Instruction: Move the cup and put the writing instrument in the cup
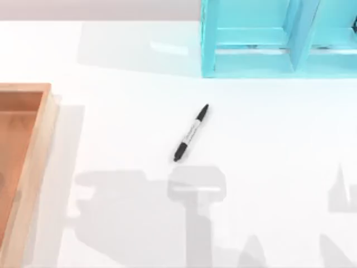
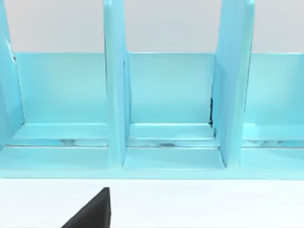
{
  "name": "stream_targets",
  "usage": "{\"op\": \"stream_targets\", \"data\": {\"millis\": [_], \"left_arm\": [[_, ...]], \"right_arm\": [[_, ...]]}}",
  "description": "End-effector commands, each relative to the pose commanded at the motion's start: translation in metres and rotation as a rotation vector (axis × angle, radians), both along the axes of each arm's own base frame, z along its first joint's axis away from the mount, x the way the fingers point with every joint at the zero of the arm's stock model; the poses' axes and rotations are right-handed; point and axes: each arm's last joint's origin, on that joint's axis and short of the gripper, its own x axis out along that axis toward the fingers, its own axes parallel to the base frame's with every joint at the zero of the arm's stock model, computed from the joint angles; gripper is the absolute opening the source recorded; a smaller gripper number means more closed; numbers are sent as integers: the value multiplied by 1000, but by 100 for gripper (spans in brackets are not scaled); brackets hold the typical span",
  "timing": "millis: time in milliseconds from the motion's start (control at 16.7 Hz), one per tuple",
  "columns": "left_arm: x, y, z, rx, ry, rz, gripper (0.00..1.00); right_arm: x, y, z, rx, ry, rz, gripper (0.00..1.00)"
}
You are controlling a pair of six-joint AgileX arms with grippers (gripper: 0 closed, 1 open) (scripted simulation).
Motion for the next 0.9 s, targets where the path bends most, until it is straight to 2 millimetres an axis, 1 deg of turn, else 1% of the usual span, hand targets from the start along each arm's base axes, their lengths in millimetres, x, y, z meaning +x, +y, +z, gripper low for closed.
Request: {"op": "stream_targets", "data": {"millis": [180,360,480,780,900], "left_arm": [[29,12,3,-16,120,-2,100],[47,22,1,-28,197,-2,100],[51,24,1,-31,209,-2,100],[51,22,0,-30,208,-6,100],[52,23,-12,-33,218,-3,100]], "right_arm": [[0,0,0,0,0,0,100],[0,0,0,0,0,0,100],[0,0,0,0,0,0,100],[0,0,0,0,0,0,100],[0,0,0,0,0,0,100]]}}
